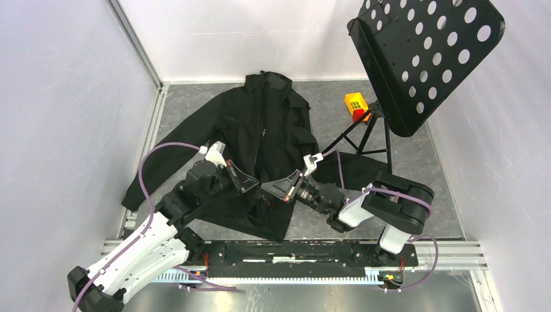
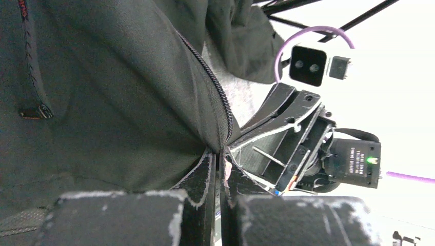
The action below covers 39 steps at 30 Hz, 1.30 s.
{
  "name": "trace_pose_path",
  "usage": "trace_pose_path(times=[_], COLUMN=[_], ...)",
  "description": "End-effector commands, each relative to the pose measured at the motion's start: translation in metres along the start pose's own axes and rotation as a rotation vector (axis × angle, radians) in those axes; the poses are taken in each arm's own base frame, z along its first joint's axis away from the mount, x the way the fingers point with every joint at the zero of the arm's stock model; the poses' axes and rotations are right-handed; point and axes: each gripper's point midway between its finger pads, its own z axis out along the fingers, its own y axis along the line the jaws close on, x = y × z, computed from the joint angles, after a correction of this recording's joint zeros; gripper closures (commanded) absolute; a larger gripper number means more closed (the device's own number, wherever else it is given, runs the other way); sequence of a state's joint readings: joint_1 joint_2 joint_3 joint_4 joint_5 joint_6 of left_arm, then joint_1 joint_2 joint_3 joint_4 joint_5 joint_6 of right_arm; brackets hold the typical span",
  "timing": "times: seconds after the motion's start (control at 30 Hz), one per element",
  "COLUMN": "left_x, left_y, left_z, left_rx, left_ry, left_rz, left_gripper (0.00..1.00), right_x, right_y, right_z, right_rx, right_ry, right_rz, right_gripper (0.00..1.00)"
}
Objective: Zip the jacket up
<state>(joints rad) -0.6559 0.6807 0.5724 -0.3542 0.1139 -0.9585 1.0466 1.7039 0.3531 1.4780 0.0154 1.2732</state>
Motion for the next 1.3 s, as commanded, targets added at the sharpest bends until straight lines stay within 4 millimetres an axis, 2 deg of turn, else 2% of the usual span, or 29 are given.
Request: trace_pose_path(times=[0.0,0.2,0.6,0.97,1.13,1.27], left_x=[-0.028,-0.034,-0.032,-0.045,-0.046,-0.038], left_y=[-0.027,-0.025,-0.017,-0.015,-0.018,-0.007], left_z=[-0.009,-0.014,-0.007,-0.008,-0.008,-0.011], left_rx=[0.117,0.131,0.118,0.124,0.143,0.084], left_ry=[-0.142,-0.198,-0.206,-0.288,-0.289,-0.255], left_rz=[-0.059,-0.077,-0.089,-0.11,-0.104,-0.079], left_gripper=[0.98,0.98,0.98,0.98,0.98,0.98], right_x=[-0.048,-0.052,-0.061,-0.066,-0.065,-0.057], right_y=[0.111,0.115,0.119,0.126,0.125,0.115], right_z=[-0.018,-0.02,-0.023,-0.017,-0.015,-0.02], right_rx=[-0.446,-0.451,-0.451,-0.469,-0.468,-0.434], right_ry=[-0.205,-0.22,-0.262,-0.292,-0.286,-0.252], right_rz=[0.04,0.05,0.081,0.095,0.095,0.037], right_gripper=[1.0,1.0,1.0,1.0,1.0,1.0])
